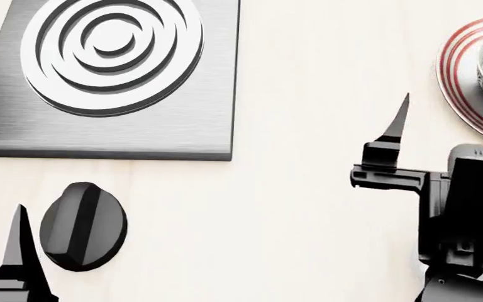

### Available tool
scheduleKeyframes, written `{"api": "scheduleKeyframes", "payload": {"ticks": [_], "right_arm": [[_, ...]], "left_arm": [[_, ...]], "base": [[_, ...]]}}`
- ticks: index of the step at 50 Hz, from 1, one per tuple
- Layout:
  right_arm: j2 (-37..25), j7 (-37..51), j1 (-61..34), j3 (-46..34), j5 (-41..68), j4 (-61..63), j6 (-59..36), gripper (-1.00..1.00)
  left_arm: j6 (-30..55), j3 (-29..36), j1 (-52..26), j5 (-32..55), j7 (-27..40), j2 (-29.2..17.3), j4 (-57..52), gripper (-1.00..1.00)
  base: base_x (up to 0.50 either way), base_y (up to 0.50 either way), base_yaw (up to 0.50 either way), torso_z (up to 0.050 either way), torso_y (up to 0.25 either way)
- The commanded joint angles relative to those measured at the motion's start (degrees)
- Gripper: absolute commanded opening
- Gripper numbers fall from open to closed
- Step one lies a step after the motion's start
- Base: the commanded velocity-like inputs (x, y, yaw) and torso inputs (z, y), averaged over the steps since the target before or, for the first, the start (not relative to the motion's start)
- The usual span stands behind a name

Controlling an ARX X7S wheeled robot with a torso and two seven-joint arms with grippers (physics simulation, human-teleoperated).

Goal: Pick the akita bowl next to the ramekin and place it on the plate.

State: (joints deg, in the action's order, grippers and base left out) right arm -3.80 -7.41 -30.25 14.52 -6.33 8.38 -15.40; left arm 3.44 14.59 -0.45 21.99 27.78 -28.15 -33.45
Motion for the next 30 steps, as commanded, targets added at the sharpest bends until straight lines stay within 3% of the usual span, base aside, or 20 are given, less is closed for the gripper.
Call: {"api": "scheduleKeyframes", "payload": {"ticks": [1, 16, 30], "right_arm": [[1.35, 2.31, 7.24, -2.78, -2.23, 1.67, 11.25, 1.0], [0.45, 5.53, 12.69, -9.23, -6.25, 6.22, 18.13, 1.0], [0.04, 5.94, 16.01, -13.05, -8.12, 16.14, 16.32, 1.0]], "left_arm": [[0.04, -1.45, -0.01, -0.48, -1.0, 1.29, -0.4, 1.0], [-0.72, -2.2, 0.59, 0.86, -0.85, 1.11, -1.43, 1.0], [-0.74, -2.43, 0.92, 1.7, -0.58, 0.91, -2.46, 1.0]], "base": [[0.0, 0.0, 0.0, 0.0, 0.0], [0.0, 0.0, 0.0, 0.0, 0.0], [0.0, 0.0, 0.0, 0.0, 0.0]]}}
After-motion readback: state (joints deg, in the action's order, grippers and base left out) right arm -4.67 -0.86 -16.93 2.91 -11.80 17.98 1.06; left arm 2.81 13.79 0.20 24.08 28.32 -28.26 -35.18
